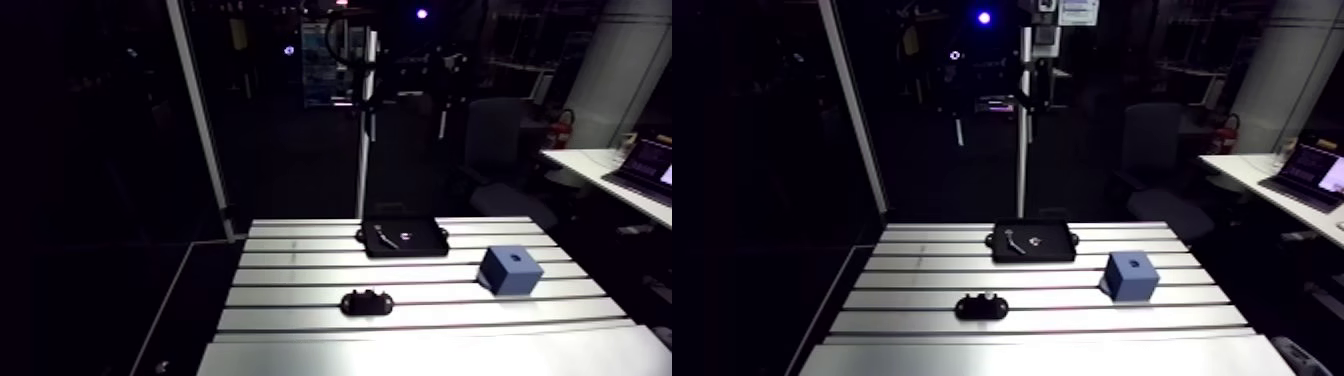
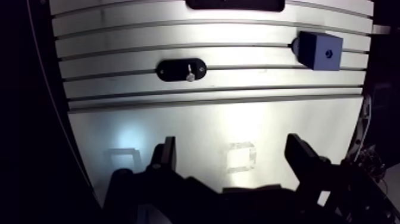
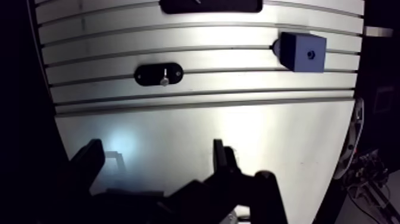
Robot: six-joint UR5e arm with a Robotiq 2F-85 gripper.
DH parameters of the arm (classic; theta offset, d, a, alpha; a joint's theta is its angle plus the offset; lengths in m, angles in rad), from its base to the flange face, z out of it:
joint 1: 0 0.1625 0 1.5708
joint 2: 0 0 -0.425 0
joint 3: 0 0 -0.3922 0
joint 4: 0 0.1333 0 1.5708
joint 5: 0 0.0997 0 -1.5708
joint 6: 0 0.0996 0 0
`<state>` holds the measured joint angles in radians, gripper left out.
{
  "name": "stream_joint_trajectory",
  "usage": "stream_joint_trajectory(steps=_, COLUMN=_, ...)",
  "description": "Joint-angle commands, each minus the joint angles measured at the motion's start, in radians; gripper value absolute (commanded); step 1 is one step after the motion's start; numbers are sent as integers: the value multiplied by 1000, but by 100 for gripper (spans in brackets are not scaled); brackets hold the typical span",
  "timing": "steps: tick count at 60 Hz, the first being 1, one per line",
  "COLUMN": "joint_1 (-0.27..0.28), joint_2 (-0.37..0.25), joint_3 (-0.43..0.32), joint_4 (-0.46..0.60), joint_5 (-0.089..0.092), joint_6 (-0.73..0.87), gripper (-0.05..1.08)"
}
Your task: Pick up the M10 bolt and insert it into the hex recess until seated.
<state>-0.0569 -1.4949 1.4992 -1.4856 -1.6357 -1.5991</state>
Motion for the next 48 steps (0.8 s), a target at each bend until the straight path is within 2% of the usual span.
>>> stream_joint_trajectory(steps=1, joint_1=0, joint_2=3, joint_3=18, joint_4=-3, joint_5=-9, joint_6=0, gripper=1)
stream_joint_trajectory(steps=7, joint_1=-1, joint_2=0, joint_3=40, joint_4=-20, joint_5=-8, joint_6=1, gripper=1)
stream_joint_trajectory(steps=22, joint_1=-1, joint_2=-3, joint_3=156, joint_4=-156, joint_5=-8, joint_6=-9, gripper=1)
stream_joint_trajectory(steps=37, joint_1=18, joint_2=-3, joint_3=278, joint_4=-326, joint_5=-5, joint_6=-12, gripper=1)
stream_joint_trajectory(steps=39, joint_1=23, joint_2=-3, joint_3=312, joint_4=-376, joint_5=-4, joint_6=-13, gripper=1)
stream_joint_trajectory(steps=48, joint_1=26, joint_2=4, joint_3=370, joint_4=-455, joint_5=-6, joint_6=-14, gripper=1)
